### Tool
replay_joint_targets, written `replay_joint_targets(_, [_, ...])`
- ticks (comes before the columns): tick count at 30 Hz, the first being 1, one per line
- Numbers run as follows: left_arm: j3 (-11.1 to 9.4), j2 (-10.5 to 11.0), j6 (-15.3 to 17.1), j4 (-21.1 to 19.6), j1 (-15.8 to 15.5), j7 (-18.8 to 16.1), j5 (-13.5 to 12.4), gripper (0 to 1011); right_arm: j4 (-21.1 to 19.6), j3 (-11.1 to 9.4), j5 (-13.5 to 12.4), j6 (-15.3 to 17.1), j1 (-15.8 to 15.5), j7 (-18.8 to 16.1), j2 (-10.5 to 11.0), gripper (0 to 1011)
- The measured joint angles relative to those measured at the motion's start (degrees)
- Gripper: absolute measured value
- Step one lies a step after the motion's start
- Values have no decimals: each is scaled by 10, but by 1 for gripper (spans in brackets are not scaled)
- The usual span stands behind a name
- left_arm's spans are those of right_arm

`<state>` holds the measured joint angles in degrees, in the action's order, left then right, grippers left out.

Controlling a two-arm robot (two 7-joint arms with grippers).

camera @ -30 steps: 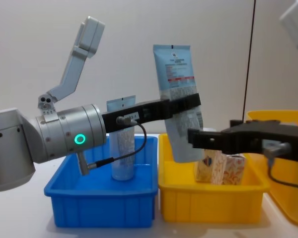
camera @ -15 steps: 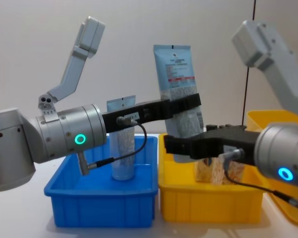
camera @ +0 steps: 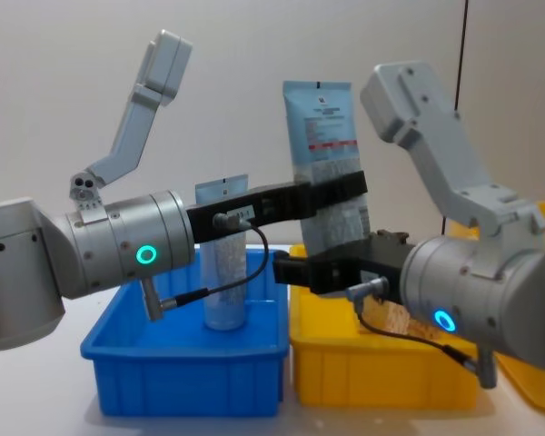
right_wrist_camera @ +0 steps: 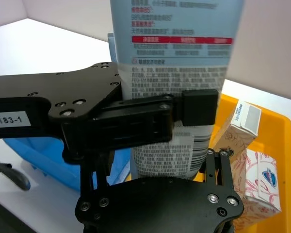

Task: Bimanual collaborative sorting of washing and personal care products

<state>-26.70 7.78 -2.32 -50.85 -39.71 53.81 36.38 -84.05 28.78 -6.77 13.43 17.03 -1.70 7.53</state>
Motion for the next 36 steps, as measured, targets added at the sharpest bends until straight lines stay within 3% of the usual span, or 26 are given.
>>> replay_joint_targets(12, [0, 0, 0, 0, 0, 0, 0, 336, 30, 7, 15, -9, 16, 12, -17, 641])
replay_joint_targets(27, [0, 0, 0, 0, 0, 0, 0, 336, 39, 8, 20, -13, 21, 15, -23, 583])
replay_joint_targets(36, [-1, 0, 0, 0, 0, 1, 0, 591, 30, -2, 19, -6, 15, 17, -22, 572])
